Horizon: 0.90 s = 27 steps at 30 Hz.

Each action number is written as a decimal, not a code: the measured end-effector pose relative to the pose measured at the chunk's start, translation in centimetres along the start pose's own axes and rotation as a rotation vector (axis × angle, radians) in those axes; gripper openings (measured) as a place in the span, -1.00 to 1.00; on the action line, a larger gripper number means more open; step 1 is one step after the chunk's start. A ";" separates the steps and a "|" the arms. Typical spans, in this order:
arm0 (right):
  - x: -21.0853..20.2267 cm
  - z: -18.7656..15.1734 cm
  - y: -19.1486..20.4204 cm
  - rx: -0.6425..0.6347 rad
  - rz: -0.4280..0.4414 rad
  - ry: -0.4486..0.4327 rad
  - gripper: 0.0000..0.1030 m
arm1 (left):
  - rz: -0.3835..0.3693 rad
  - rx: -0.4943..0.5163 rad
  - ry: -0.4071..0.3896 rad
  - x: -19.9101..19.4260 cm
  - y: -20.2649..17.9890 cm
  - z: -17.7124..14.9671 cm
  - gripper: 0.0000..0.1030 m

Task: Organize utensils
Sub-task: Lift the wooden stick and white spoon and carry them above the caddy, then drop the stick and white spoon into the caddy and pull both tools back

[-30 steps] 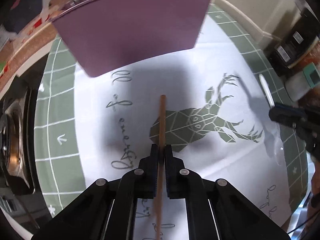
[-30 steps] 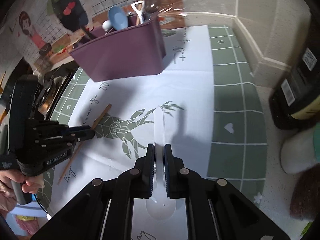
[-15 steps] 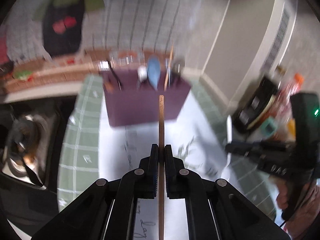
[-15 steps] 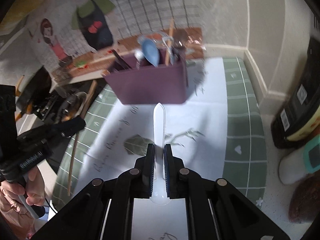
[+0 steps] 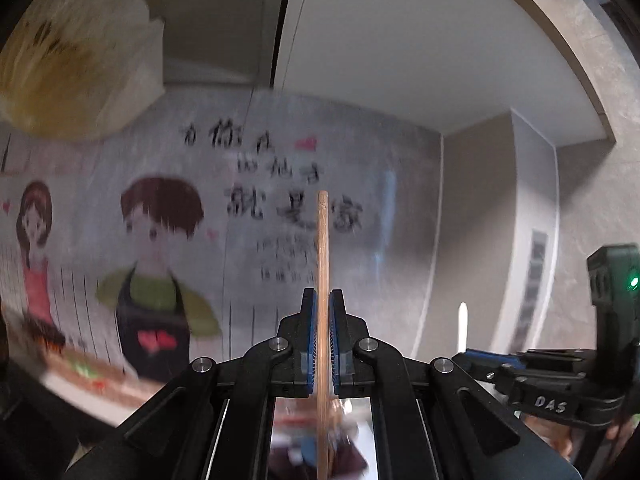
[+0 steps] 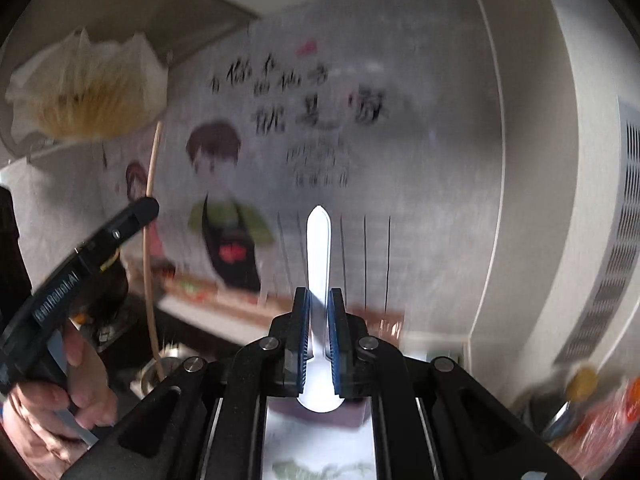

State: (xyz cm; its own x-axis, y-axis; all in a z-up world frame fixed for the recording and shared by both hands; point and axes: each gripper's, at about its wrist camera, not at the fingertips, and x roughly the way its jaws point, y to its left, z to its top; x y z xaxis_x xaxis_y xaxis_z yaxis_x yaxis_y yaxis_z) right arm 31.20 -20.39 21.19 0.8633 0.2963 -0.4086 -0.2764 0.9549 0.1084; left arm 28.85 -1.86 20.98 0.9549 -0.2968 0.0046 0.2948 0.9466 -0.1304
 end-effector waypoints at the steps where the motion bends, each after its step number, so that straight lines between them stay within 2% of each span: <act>1: 0.4 0.5 0.0 0.001 0.000 -0.009 -0.84 | 0.001 -0.002 -0.005 0.6 0.3 0.1 -0.89; 3: 1.7 1.2 -0.2 0.002 -0.022 -0.015 -0.84 | -0.002 -0.021 -0.002 1.9 0.9 -0.2 -0.89; 7: 5.1 0.6 -0.7 0.008 -0.030 0.010 -0.84 | 0.011 -0.047 0.025 5.5 2.8 -2.9 -0.89; 10: 8.4 -0.9 -1.8 0.038 -0.029 0.047 -0.84 | 0.023 -0.072 0.065 7.9 3.7 -5.3 -0.89; 13: 11.4 -2.8 -2.6 0.067 -0.025 0.104 -0.84 | 0.045 -0.057 0.095 10.0 4.1 -7.9 -0.89; 18: 15.9 -5.9 -3.9 0.097 -0.041 0.183 -0.84 | 0.060 -0.079 0.189 13.1 5.1 -11.7 -0.89; 27: 19.8 -8.7 -4.4 0.108 -0.045 0.236 -0.84 | 0.093 -0.126 0.255 15.9 6.7 -15.5 -0.89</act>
State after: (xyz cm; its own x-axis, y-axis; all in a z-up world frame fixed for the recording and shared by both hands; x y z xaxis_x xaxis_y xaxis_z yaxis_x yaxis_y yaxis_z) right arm 45.85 -18.89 4.74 0.7479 0.2525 -0.6139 -0.1819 0.9674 0.1763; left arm 45.47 -2.20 4.84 0.9336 -0.2462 -0.2602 0.1843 0.9530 -0.2403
